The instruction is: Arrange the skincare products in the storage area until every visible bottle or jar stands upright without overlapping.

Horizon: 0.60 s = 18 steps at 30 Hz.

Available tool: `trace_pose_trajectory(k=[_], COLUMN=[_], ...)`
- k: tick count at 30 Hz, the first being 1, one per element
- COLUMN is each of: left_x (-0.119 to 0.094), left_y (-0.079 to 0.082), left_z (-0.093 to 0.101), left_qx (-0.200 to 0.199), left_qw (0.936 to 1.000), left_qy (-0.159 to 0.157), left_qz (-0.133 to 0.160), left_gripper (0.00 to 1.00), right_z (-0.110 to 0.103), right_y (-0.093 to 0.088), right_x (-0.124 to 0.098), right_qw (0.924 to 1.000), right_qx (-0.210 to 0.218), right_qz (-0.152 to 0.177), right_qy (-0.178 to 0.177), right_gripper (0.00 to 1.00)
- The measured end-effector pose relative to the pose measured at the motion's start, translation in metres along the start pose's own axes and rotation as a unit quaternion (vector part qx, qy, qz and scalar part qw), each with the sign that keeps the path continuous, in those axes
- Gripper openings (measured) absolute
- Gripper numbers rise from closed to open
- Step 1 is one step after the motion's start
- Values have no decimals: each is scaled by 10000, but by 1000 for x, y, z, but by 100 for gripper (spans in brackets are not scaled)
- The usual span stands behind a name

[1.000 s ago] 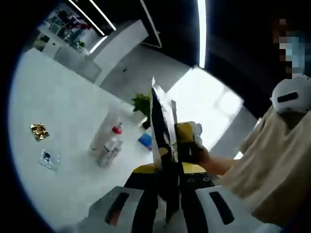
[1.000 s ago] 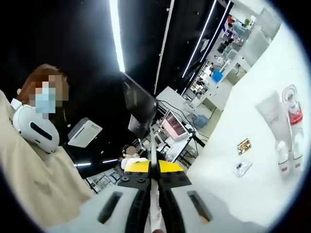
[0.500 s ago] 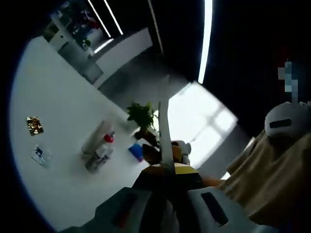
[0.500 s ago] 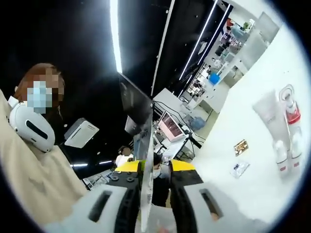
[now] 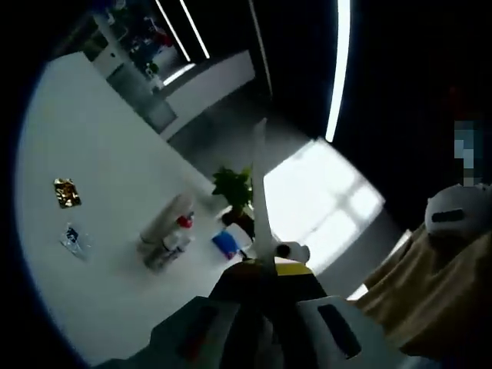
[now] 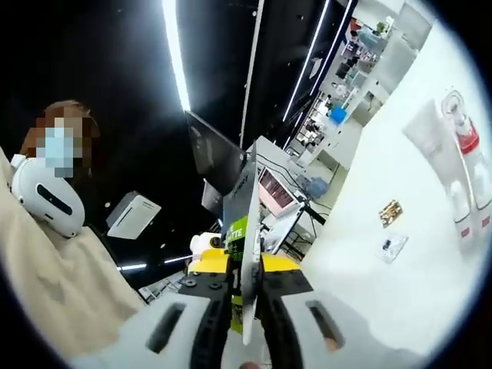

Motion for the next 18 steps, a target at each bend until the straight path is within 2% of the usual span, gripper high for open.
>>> trace_pose_trajectory(k=[4,8,10,13,16,18], left_x=[-1,-1,0,3,3,2], left_y=[-3,-4,-5,-5,-8,-11], left_z=[-4,-2,-2,-5,-6,-9], left_qx=[184,112,243,263,39,70], left_qw=[9995,9998,9995,9989,9995,9994], left_qy=[254,152,193,319,218,286], left_qz=[-58,-6,110,235,219,165], left_gripper=[0,0,0,7,17,15], right_z=[-4,-6,-5,-4,-3,-2], right_y=[-1,-2,-2,-4,-6,-8], right_x=[-2,-5,-5,-6,-7,-7], right_qw=[9998,9999,9999,9995,9988,9980], right_qx=[175,77,60,196,326,458], right_qz=[61,65,105,245,365,439], right_qy=[95,82,59,19,-27,-24], right_gripper=[3,2,2,1,1,1])
Point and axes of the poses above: the point that each gripper's makers call its tool centre point, and the gripper's own axes: x roughly forward along the fingers, z roughly to its right, y roughly out of its top, the point moved 8 cm from there along -x, roughly backward along the fingers, and after that the axes turned 7 degrees about y, right-handed, at the moved point
